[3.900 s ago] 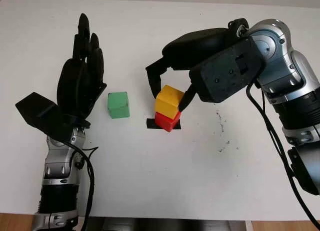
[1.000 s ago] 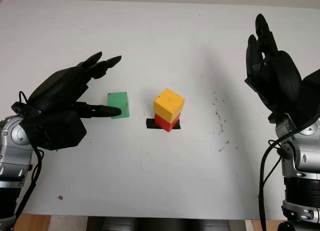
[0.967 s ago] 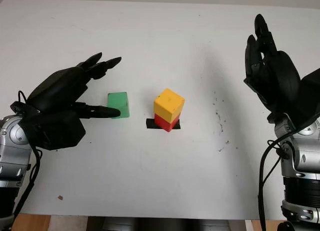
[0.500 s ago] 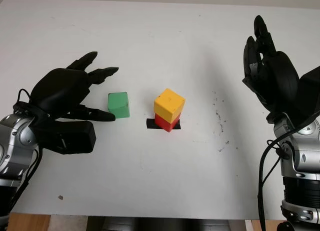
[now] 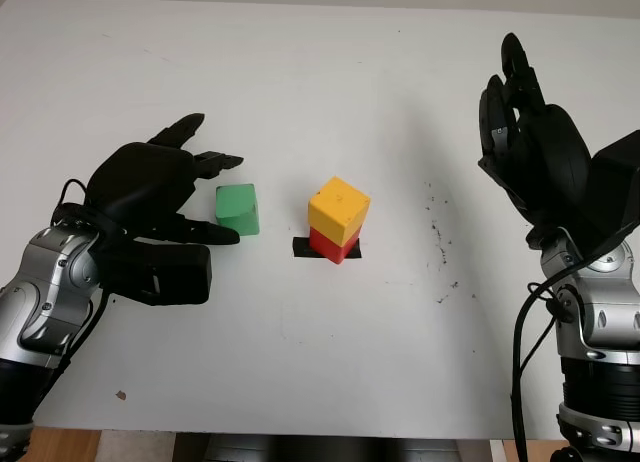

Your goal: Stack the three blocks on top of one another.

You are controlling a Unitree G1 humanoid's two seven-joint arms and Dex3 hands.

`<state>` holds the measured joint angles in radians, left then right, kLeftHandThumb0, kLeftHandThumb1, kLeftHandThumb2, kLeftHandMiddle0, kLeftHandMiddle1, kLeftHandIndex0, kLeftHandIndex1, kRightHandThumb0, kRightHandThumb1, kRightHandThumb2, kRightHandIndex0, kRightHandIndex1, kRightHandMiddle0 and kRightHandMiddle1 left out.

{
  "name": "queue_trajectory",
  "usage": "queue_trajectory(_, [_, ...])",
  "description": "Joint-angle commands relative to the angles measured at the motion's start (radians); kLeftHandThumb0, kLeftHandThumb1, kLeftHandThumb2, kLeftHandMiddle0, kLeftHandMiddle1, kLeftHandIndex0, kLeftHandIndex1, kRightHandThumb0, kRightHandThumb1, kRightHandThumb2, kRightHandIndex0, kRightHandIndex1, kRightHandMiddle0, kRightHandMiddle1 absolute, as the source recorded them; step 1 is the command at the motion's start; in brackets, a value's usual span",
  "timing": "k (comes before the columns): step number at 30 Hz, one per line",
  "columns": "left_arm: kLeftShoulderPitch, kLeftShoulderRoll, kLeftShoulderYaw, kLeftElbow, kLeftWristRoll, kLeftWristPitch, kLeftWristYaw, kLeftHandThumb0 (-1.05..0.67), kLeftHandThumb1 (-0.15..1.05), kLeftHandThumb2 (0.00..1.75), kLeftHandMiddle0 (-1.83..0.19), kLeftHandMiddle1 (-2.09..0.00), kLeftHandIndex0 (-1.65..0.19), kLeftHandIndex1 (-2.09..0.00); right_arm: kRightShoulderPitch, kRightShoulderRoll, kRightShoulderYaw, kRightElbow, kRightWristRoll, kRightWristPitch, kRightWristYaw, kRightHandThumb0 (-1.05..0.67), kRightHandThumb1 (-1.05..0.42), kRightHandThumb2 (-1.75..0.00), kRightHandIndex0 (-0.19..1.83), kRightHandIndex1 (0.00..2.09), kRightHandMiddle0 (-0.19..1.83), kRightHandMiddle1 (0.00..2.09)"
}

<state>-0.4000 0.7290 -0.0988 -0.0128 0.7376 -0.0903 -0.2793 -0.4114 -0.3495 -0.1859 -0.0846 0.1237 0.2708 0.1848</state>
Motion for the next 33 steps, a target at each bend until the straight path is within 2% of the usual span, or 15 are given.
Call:
queue_trajectory(1, [-0.008, 0.003, -0.003, -0.021, -0.006, 0.002, -0.007, -1.0, 1.05, 0.22, 0.01, -0.05, -0.19, -0.57, 0.008, 0.002, -0.004, -0.014, 0.0, -0.004, -0.003, -0.7, -1.05, -0.63, -0.19, 0.02, -0.18, 0.02])
queue_trajectory(4, [-0.005, 0.007, -0.003, -0.019, -0.009, -0.005, -0.008, -1.0, 1.05, 0.21, 0.0, -0.06, -0.09, -0.82, 0.009, -0.004, -0.002, -0.018, -0.006, -0.003, -0.004, -0.69, -1.05, -0.64, -0.19, 0.02, -0.18, 0.02])
queue_trajectory(10, [-0.002, 0.01, -0.003, -0.03, -0.008, -0.006, -0.016, -0.98, 1.05, 0.2, -0.03, -0.06, -0.09, -0.93, -0.005, -0.007, -0.018, -0.01, 0.004, -0.006, -0.006, -0.7, -1.05, -0.64, -0.19, 0.0, -0.19, 0.02])
queue_trajectory(12, [0.002, 0.003, 0.004, -0.025, -0.012, -0.018, 0.012, -0.94, 1.05, 0.19, -0.07, -0.07, -0.11, -1.01, -0.006, -0.006, -0.024, -0.013, 0.01, 0.001, -0.008, -0.7, -1.05, -0.63, -0.19, 0.0, -0.19, 0.02])
queue_trajectory(17, [0.001, -0.011, 0.004, 0.003, -0.008, -0.049, 0.1, -0.61, 1.05, 0.2, -0.24, -0.08, -0.15, -1.45, -0.009, -0.015, -0.023, -0.004, 0.006, -0.004, 0.003, -0.7, -1.05, -0.62, -0.19, 0.0, -0.19, 0.01])
queue_trajectory(19, [-0.003, -0.009, 0.0, 0.012, -0.003, -0.055, 0.114, -0.55, 1.05, 0.22, -0.28, -0.08, -0.15, -1.53, -0.007, -0.018, -0.023, 0.0, 0.004, -0.012, 0.011, -0.69, -1.05, -0.62, -0.19, 0.0, -0.19, 0.01])
queue_trajectory(30, [-0.008, -0.001, -0.002, 0.034, -0.013, -0.076, 0.118, -0.47, 1.05, 0.23, -0.37, -0.1, -0.15, -1.38, -0.012, -0.01, -0.036, -0.001, 0.001, -0.025, 0.003, -0.66, -1.05, -0.62, -0.19, 0.0, -0.16, 0.04])
queue_trajectory(33, [-0.009, 0.0, -0.002, 0.031, -0.01, -0.073, 0.114, -0.47, 1.05, 0.2, -0.37, -0.09, -0.17, -1.4, -0.01, -0.016, -0.037, -0.01, -0.003, -0.022, 0.001, -0.65, -1.05, -0.63, -0.19, 0.0, -0.15, 0.04])
